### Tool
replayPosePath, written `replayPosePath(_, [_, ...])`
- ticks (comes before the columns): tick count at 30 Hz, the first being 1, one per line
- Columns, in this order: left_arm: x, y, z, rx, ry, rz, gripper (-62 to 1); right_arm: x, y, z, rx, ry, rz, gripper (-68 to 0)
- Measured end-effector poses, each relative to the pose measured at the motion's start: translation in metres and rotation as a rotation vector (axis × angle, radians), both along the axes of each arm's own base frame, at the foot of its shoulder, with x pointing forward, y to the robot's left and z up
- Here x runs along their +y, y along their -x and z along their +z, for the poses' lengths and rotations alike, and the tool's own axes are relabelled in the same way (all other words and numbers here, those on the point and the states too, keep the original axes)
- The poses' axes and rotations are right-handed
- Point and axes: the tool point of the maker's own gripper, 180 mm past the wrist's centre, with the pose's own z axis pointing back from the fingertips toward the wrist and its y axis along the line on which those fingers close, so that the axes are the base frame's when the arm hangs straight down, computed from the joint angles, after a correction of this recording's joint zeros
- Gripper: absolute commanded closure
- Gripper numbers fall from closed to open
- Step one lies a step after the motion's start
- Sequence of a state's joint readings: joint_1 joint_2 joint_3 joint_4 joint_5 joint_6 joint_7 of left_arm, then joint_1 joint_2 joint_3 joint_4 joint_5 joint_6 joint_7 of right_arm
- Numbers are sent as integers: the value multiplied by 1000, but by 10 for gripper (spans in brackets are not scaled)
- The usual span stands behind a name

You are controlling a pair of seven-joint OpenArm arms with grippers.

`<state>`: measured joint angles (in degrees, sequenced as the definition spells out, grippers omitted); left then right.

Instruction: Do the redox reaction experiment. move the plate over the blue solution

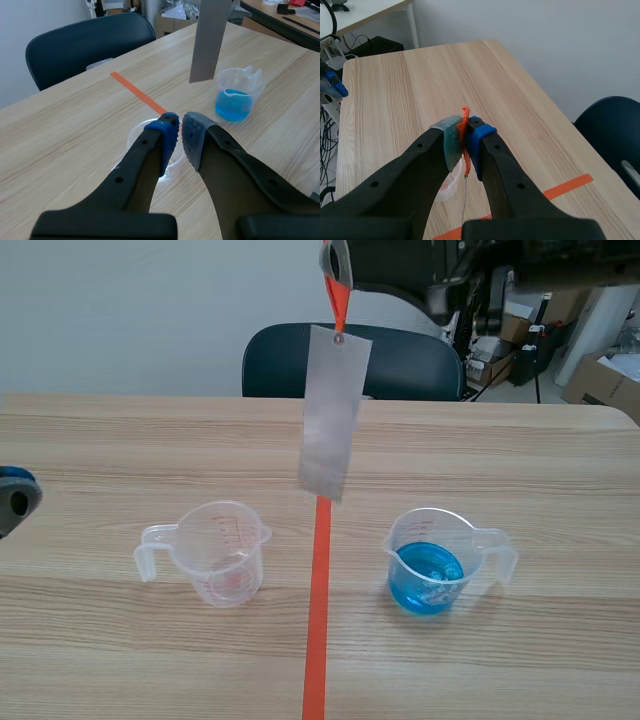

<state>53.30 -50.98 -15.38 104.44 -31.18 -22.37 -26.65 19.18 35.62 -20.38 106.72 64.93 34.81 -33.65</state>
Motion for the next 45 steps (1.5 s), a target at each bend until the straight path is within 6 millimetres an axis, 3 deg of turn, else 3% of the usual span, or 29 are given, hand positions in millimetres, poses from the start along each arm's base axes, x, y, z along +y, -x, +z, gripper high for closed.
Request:
replayPosePath(20, [-65,-6,-22,38,-6,-154,-27,-60,13,18,-7,109,12,-2])
replayPosePath(29, [-84,-12,-25,13,-39,-185,-27,-72,22,-2,38,183,22,-2])
replayPosePath(39, [-112,-18,-23,-27,-62,-249,-27,-85,21,6,3,221,4,-2])
replayPosePath(45, [-112,-37,-39,-20,-92,-208,-27,-88,20,6,-11,241,-1,-2])
